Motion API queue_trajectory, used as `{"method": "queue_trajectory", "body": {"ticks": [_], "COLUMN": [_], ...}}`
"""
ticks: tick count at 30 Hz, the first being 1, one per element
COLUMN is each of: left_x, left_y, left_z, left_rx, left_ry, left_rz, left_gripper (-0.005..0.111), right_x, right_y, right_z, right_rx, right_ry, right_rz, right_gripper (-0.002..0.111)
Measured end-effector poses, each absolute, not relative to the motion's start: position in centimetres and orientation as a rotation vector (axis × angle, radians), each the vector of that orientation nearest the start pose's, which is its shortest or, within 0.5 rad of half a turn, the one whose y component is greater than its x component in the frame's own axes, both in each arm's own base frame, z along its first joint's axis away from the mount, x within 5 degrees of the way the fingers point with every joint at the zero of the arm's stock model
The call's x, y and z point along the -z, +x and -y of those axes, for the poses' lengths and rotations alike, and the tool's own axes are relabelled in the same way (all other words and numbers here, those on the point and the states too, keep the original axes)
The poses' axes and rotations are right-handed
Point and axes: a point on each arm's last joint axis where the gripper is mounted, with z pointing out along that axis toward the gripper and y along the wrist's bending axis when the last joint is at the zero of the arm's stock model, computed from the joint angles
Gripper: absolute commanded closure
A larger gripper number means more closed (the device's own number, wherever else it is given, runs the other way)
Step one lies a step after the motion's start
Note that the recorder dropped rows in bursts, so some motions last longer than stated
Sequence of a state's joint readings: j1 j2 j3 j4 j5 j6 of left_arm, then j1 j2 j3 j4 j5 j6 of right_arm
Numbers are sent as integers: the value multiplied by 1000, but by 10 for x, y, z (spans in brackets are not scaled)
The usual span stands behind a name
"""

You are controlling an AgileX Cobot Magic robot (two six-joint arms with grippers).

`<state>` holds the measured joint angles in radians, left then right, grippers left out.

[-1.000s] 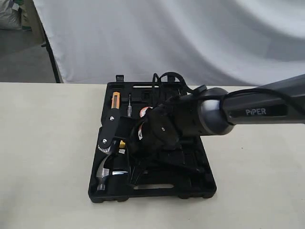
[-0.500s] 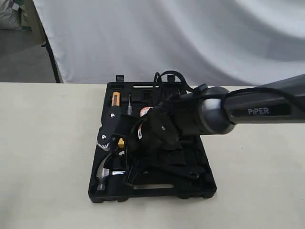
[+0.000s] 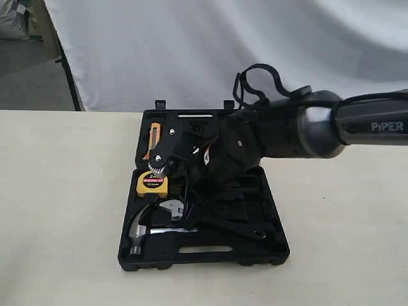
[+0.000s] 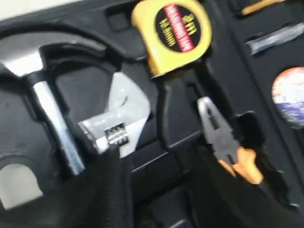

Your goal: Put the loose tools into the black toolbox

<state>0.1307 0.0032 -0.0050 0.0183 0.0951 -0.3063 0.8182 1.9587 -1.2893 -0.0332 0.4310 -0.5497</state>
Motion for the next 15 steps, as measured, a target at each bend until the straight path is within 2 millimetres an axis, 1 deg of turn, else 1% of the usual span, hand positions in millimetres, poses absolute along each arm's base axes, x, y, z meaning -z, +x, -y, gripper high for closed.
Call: {"method": "queue_trajectory", "body": {"ticks": [1,3,4,6,9,11,12,13,14,15], "left_x": [-206,-206,-206,-206,-206,-206,-206,-206,-206,-206], "left_y": [56,56,56,56,56,56,56,56,56,56], "left_z": [-8,-8,-8,-8,-8,-8,-8,-8,-8,-8], "left_rx": [122,122,122,122,122,122,122,122,122,122], "left_ry": [-329,-329,-329,-329,-329,-329,-329,-329,-329,-329], "left_rz": [-1543,-1543,-1543,-1543,-1543,-1543,-1543,-1543,-1543,-1543], "left_gripper": [106,106,106,106,106,106,106,106,106,106], "right_x": [-170,-157,-148,-140,-139,-146,-154,-169,-182,-198], "right_y": [282,282,282,283,285,284,284,283,282,281], "right_z": [-301,-302,-303,-304,-304,-304,-303,-302,-301,-300], "right_rx": [-70,-69,-69,-68,-69,-77,-86,-103,-119,-137], "right_ry": [-1669,-1689,-1700,-1709,-1702,-1673,-1644,-1592,-1545,-1494], "right_rz": [-1989,-2013,-2032,-2047,-2042,-2039,-2038,-2032,-2023,-2009], "right_gripper": [97,109,109,109,109,109,108,106,97,91]}}
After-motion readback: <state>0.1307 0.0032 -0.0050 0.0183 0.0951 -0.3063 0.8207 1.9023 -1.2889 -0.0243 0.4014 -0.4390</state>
